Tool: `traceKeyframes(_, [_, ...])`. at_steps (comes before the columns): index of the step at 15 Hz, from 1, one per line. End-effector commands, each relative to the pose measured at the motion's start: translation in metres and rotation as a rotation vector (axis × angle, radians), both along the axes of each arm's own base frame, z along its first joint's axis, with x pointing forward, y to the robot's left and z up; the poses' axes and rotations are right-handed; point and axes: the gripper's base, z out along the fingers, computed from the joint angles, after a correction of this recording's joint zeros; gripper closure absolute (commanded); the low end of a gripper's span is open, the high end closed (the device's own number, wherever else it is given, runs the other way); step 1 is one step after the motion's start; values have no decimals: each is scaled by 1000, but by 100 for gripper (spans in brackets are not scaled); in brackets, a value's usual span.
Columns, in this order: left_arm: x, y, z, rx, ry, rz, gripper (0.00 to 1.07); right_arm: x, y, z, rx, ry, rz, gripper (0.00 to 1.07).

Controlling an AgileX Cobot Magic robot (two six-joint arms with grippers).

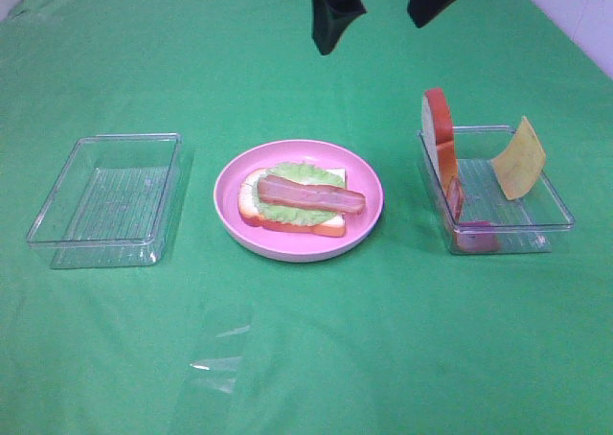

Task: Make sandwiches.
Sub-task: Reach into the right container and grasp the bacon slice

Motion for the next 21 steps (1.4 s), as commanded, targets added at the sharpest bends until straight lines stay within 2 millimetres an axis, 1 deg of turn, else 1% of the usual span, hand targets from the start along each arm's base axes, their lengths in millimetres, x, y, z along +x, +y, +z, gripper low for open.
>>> traceKeyframes(1, [-2,-1,0,3,-27,-4,6,-2,-16,3,-144,10,-48,11])
traceKeyframes(3, [-2,-1,0,3,-27,-4,6,-1,-24,2,-218,11,-80,11])
traceKeyframes(5, [-2,-1,0,3,-27,-4,6,2,-34,0,-194,49,-116,11])
traceKeyframes(6, [-2,-1,0,2,-27,-4,6,6,-43,-3,-171,76,-145,11])
traceKeyframes(7, [-2,-1,0,2,-27,-4,6,12,-63,-11,-133,139,-193,11])
traceKeyframes(9, [-2,-1,0,2,-27,-4,6,17,-80,-27,-117,183,-238,11])
traceKeyframes(11, [-2,-1,0,2,-27,-4,6,17,-85,-42,-113,203,-247,11])
traceKeyframes(14, [-2,-1,0,2,-27,-4,6,15,-83,-75,-92,228,-235,11])
traceKeyframes(16, [-2,-1,0,2,-27,-4,6,20,-81,-96,-106,263,-242,11])
traceKeyframes(17, [-2,-1,0,2,-27,-4,6,25,-79,-111,-117,295,-249,11])
traceKeyframes(19, [-2,-1,0,2,-27,-4,6,32,-76,-134,-134,333,-253,11])
traceKeyframes(21, [-2,-1,0,2,-27,-4,6,38,-74,-152,-140,354,-263,11])
